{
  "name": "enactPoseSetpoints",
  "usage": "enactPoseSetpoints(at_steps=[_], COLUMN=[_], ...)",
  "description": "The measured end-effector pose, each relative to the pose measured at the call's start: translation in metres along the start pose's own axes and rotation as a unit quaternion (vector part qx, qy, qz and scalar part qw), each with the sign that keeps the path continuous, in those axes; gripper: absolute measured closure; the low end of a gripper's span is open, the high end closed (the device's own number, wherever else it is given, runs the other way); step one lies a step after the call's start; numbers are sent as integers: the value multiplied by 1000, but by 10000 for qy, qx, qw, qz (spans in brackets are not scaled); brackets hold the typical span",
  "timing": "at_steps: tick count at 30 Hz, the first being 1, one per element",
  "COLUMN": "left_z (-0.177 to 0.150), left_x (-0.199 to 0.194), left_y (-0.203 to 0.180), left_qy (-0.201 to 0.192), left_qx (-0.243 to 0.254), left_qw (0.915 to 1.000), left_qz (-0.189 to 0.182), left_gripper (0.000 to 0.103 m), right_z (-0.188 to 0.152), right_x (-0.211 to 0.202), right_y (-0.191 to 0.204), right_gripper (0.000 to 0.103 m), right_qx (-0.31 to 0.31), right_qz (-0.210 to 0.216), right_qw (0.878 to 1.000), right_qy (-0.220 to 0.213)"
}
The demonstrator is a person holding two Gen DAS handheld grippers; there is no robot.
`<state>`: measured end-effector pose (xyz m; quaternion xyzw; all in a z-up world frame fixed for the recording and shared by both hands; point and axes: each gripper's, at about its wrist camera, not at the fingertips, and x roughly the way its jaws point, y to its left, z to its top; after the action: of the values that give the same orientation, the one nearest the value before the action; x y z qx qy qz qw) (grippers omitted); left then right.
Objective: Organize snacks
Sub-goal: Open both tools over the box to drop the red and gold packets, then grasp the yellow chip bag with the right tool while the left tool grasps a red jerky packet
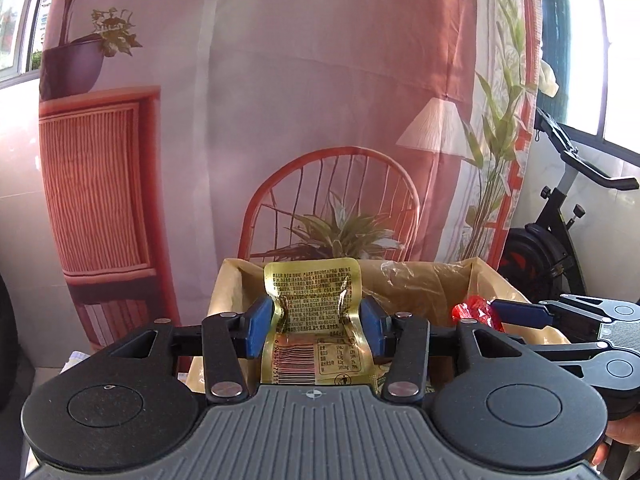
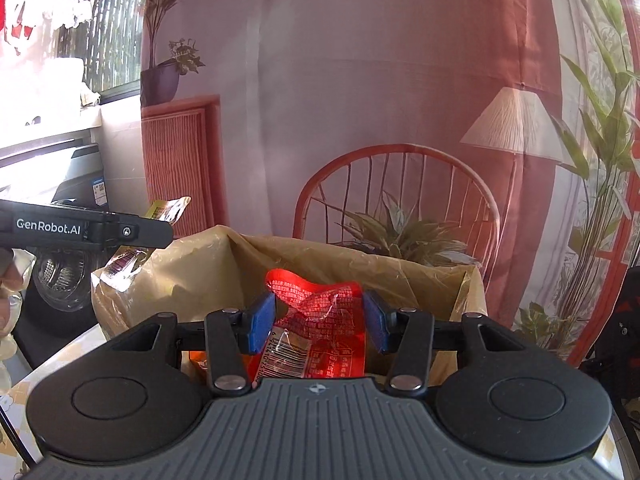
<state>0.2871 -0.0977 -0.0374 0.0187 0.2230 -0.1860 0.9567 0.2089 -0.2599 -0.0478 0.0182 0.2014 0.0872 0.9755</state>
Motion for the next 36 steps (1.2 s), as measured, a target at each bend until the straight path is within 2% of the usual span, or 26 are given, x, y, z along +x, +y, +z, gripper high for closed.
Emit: enactPoseSetpoints(at_steps=[2,3,4,8,13,18,21,24,30,36], left_z=[-2,-4,-6,-14,-25,-46,-69,-95,-134,-163], left_x=[9,11,10,-7,-48,-94,-115,-127,-135,-138], left_y=[2,4,7,18,38,58,71,82,88,85], left_qy=[128,158,168,158,105,21,49,173,432,636], left_qx=[-58,-78,-81,-47,-129,-314,-518,-751,-750,-655], left_qw=[9999,9998,9998,9998,9998,9991,9976,9958,9932,9915], left_qz=[78,78,57,91,140,292,454,497,775,924], left_gripper=[45,45,44,43,41,40,40,40,41,41], right_z=[-4,-5,-6,-7,-11,-30,-48,-68,-109,-139], right_x=[6,5,3,-15,-45,-73,-85,-88,-91,-88], right_y=[-3,-4,-5,-6,0,12,21,29,46,64], right_gripper=[42,28,24,24,24,24,23,22,21,11], right_qx=[146,215,271,308,347,452,478,583,635,730], right_qz=[-14,-8,9,141,363,489,462,500,526,279], right_qw=[9997,9996,9995,9994,9986,9974,9974,9970,9951,9890], right_qy=[171,185,139,5,-163,-284,-266,-49,547,1253])
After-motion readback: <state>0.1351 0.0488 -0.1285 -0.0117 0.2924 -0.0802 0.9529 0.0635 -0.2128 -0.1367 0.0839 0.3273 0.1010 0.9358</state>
